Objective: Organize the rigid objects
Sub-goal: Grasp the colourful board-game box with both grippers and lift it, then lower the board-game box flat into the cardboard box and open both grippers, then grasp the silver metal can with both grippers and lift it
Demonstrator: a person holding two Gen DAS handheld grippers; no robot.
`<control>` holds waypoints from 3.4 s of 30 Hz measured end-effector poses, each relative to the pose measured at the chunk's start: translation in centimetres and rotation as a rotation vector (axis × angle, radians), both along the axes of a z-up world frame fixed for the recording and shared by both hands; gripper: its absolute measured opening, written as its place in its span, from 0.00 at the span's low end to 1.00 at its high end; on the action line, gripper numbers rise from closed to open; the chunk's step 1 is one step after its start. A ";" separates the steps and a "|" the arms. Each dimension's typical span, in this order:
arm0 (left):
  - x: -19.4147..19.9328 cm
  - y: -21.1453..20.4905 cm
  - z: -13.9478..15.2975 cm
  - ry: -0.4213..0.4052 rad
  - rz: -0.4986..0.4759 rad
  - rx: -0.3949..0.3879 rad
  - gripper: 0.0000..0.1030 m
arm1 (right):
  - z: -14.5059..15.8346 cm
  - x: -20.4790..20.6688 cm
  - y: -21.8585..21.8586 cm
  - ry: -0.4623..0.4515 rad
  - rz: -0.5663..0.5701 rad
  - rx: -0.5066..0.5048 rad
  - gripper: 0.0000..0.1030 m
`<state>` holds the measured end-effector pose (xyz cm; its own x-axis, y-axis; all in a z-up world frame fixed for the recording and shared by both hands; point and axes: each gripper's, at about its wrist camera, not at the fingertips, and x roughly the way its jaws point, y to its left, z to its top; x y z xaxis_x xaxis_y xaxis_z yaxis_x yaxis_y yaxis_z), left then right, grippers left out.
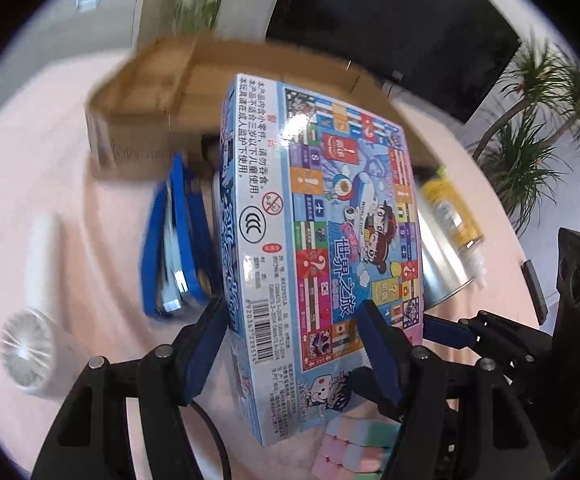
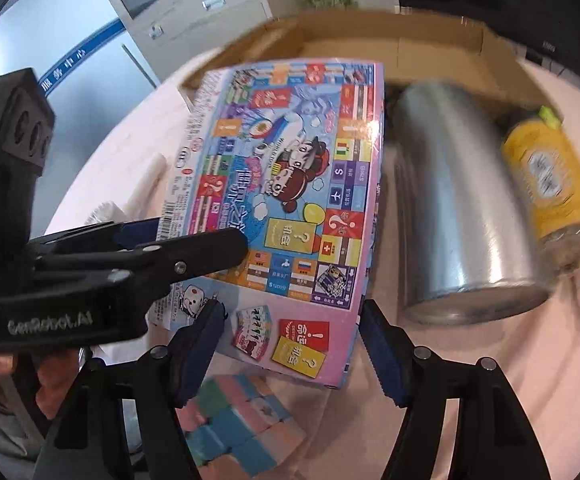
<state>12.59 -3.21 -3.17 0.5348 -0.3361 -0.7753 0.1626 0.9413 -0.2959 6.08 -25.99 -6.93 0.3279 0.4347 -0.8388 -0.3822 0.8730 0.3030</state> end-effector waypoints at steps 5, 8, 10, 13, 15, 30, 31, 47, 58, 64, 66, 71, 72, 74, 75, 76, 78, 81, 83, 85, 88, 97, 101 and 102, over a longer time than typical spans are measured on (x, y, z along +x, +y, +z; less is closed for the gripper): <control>-0.5 0.0 4.9 -0.138 0.017 0.010 0.64 | 5.0 0.0 -0.9 -0.141 -0.026 0.031 0.63; 0.0 -0.3 7.3 -0.206 0.017 0.020 0.64 | 7.3 0.7 -1.2 -0.206 -0.034 0.033 0.63; 0.9 -0.3 8.7 -0.238 0.014 0.024 0.64 | 8.8 1.5 -1.3 -0.245 -0.040 0.030 0.62; 2.4 -0.5 10.3 -0.263 0.015 0.016 0.64 | 10.4 2.4 -1.5 -0.280 -0.048 0.030 0.62; 3.3 -0.3 11.0 -0.281 0.015 0.015 0.64 | 11.4 3.5 -1.3 -0.302 -0.052 0.032 0.62; 12.9 1.3 11.8 -0.286 0.024 0.053 0.64 | 11.5 16.9 3.9 -0.304 -0.055 0.041 0.62; 13.7 1.3 11.4 -0.276 0.024 0.055 0.64 | 11.1 17.7 4.0 -0.297 -0.056 0.042 0.62; 22.4 2.0 -1.4 0.101 0.070 0.199 0.64 | -3.5 30.7 8.3 0.175 0.002 0.044 0.63; 16.9 2.7 2.3 -0.015 0.077 0.154 0.53 | -6.0 32.5 9.4 0.265 -0.006 0.044 0.61; 8.9 5.0 9.1 -0.293 0.157 0.206 0.74 | 0.0 26.6 7.1 0.025 -0.060 0.029 1.00; 6.4 5.9 10.9 -0.365 0.204 0.227 0.85 | 2.6 23.9 5.5 -0.072 -0.088 0.011 1.00; 1.6 8.0 13.6 -0.419 0.233 0.248 0.75 | 6.1 16.8 -0.2 -0.154 -0.144 0.072 0.88; 0.8 8.3 13.7 -0.399 0.213 0.246 0.31 | 6.6 15.6 -1.5 -0.167 -0.155 0.069 0.58; 0.1 8.6 13.4 -0.365 0.205 0.238 0.05 | 7.0 13.5 -3.3 -0.165 -0.192 0.033 0.28; -0.6 8.6 13.2 -0.370 0.205 0.221 0.05 | 7.1 12.6 -4.5 -0.168 -0.205 0.041 0.29; -1.5 8.4 12.9 -0.380 0.202 0.199 0.06 | 7.8 11.4 -5.8 -0.174 -0.210 0.055 0.34; -2.3 8.0 12.0 -0.365 0.223 0.185 0.52 | 8.0 9.8 -7.2 -0.171 -0.213 0.069 0.88; -3.6 7.3 9.9 -0.355 0.295 0.134 0.99 | 8.2 8.2 -8.3 -0.185 -0.224 0.100 0.99; -3.9 6.4 8.2 -0.303 0.262 0.075 0.99 | 6.9 8.1 -8.0 -0.152 -0.185 0.097 0.96; -3.6 5.9 6.3 -0.224 0.222 -0.016 0.99 | 5.0 8.5 -6.9 -0.103 -0.154 0.007 0.84; -2.7 5.1 3.2 -0.084 0.149 -0.152 0.99 | 1.3 8.6 -5.1 -0.031 -0.085 -0.070 0.72; 0.2 0.2 -3.4 0.155 -0.061 -0.327 0.99 | 0.6 3.9 -3.2 0.012 0.055 -0.066 0.67; 2.1 -2.0 -6.6 0.267 -0.117 -0.383 0.98 | 0.9 3.8 -3.9 0.112 0.095 0.113 0.89; 2.3 -2.2 -7.1 0.285 -0.113 -0.390 0.98 | 0.4 4.4 -4.4 0.146 0.090 0.144 0.89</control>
